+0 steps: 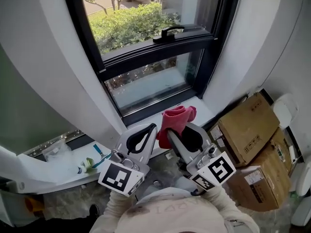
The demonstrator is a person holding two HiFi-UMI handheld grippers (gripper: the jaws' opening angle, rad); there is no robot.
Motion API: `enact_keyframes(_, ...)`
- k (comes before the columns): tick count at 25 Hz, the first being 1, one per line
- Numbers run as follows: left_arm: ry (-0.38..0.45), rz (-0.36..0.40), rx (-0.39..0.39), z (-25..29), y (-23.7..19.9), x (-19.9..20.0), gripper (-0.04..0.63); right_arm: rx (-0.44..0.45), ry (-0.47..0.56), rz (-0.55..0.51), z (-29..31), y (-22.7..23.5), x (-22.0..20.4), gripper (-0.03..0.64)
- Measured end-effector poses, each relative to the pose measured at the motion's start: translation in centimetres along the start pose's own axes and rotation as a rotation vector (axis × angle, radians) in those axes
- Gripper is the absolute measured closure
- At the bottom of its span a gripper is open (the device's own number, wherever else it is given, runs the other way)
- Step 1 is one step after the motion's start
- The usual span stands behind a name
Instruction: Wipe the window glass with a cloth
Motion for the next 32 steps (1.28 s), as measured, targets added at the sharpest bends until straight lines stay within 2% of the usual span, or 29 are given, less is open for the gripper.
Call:
enact_keyframes(7,-0.002,-0.026,-0.034,1.5,-1.2,-1.2,0.595,-0.028,-0.029,-0.028,0.8,0.5,-0.8,0.499)
enact_keyframes(12,-0.003,-0.012,0.007,4.2,-1.5,-1.3,0.595,0.012,-0.015,-0.012,1.2,3.7,-1.1,0.499)
enact_keyframes(23,0.003,0.029,0.136,15.6,1.2,-0.9,0.595,0.158,0.027,0.014,0.3,16.9,0.7,0.499)
enact_keyframes(28,0.013,0.024,0.199,20.7,2.7,-0.6,0.595,0.226,0.022,0.021,-0.6,22.8,1.9,0.499)
enact_keyframes(32,0.009,0.046,0.257,23.3,3.8,-0.6,0.595,0.268,0.035,0.06,-1.4,26.6,2.1,0.499)
Point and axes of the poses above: the fingertips, and each gripper's own axes: z forward along the fingers, y to its right, x out of its top, the point moved 10 cm from there along -z, backward along the fingers, and after that the axes turned 15 degrees about x, right-handed, at the moved point
